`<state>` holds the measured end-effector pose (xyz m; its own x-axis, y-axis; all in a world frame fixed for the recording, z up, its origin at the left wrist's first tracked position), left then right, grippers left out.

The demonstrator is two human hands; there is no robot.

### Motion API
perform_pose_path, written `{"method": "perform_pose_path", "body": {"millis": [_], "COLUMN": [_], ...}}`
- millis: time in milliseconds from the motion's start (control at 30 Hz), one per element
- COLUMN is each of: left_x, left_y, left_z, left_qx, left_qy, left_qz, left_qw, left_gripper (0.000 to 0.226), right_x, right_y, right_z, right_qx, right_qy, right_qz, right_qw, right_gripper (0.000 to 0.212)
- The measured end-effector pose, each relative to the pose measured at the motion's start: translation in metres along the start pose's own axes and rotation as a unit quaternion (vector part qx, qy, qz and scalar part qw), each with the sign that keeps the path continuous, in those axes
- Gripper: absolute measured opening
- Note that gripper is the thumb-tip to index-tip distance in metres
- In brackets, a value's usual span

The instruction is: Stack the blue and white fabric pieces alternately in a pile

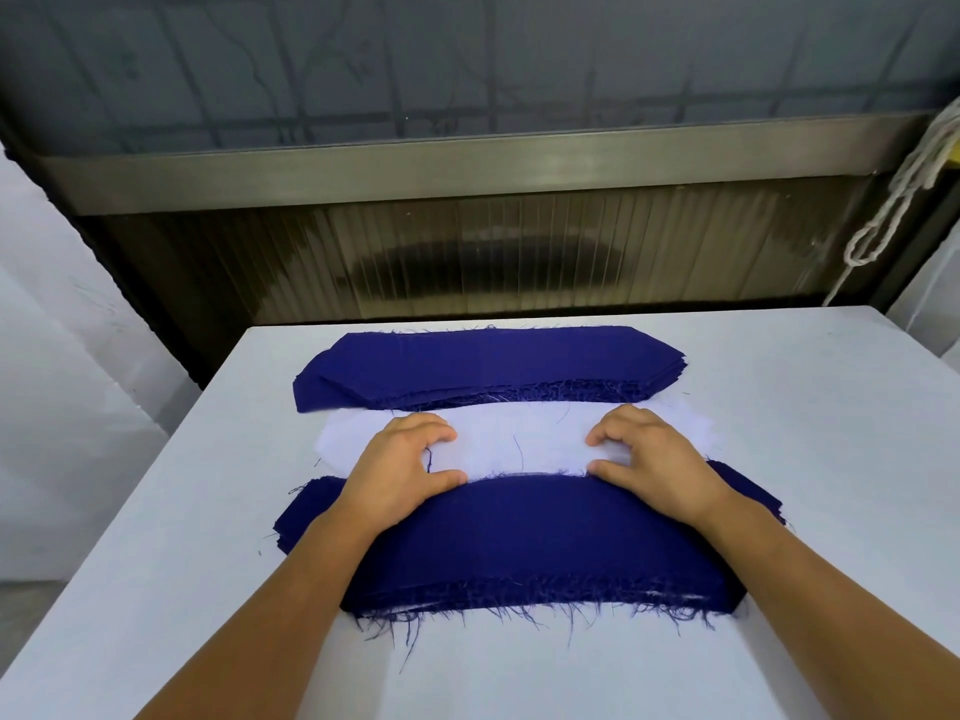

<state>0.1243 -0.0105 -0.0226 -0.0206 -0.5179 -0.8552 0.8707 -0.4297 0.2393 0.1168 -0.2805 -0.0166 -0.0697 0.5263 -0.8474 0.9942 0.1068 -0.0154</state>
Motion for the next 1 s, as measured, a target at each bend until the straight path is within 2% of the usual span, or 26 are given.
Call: {"method": "perform_pose_path", "body": {"millis": [133, 333, 500, 600, 700, 833, 1000], "left_x": [-0.002, -0.007, -0.01, -0.009, -0.009, -0.013, -0.024], "left_y": [-0.001, -0.005, -0.006, -0.006, -0.007, -0.01, -0.011], "left_z": [0.002, 0.013, 0.018, 0.015, 0.012, 0.004, 0.01], "left_qx": [0.005, 0.032, 0.048, 0.038, 0.017, -0.031, -0.025], "left_qy": [0.008, 0.014, 0.024, 0.033, 0.037, 0.048, 0.109], "left_qz": [0.019, 0.035, 0.049, 0.048, 0.051, 0.058, 0.102], "left_qw": [1.0, 0.999, 0.997, 0.998, 0.998, 0.997, 0.988], "left_gripper": [0.042, 0.005, 0.017, 0.018, 0.013, 0.021, 0.01], "right_x": [-0.005, -0.006, -0.008, -0.007, -0.005, -0.009, -0.01], "right_y": [-0.003, 0.001, 0.008, 0.007, 0.005, 0.003, 0.003], "right_z": [-0.004, -0.002, -0.002, -0.003, 0.0, 0.001, -0.001], "right_qx": [-0.018, 0.007, 0.039, 0.041, 0.051, 0.049, 0.035], "right_qy": [-0.015, 0.005, -0.008, -0.032, -0.037, -0.027, -0.036], "right_qz": [0.035, 0.031, 0.021, 0.034, 0.037, 0.058, 0.074], "right_qw": [0.999, 0.999, 0.999, 0.998, 0.997, 0.997, 0.996], "right_gripper": [0.002, 0.016, 0.022, 0.012, 0.014, 0.006, 0.022]}}
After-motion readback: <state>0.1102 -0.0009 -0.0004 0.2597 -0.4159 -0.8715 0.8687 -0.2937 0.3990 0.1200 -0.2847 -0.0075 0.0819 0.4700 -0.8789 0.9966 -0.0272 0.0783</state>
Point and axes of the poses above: each hand's wrist, its own y-axis towards the middle knuckle, its own x-axis out of the palm, z = x × y, the point moved 10 cm from there along y, towards the middle knuckle, and after that the axes turned 14 degrees about x, right-handed, at the moved point
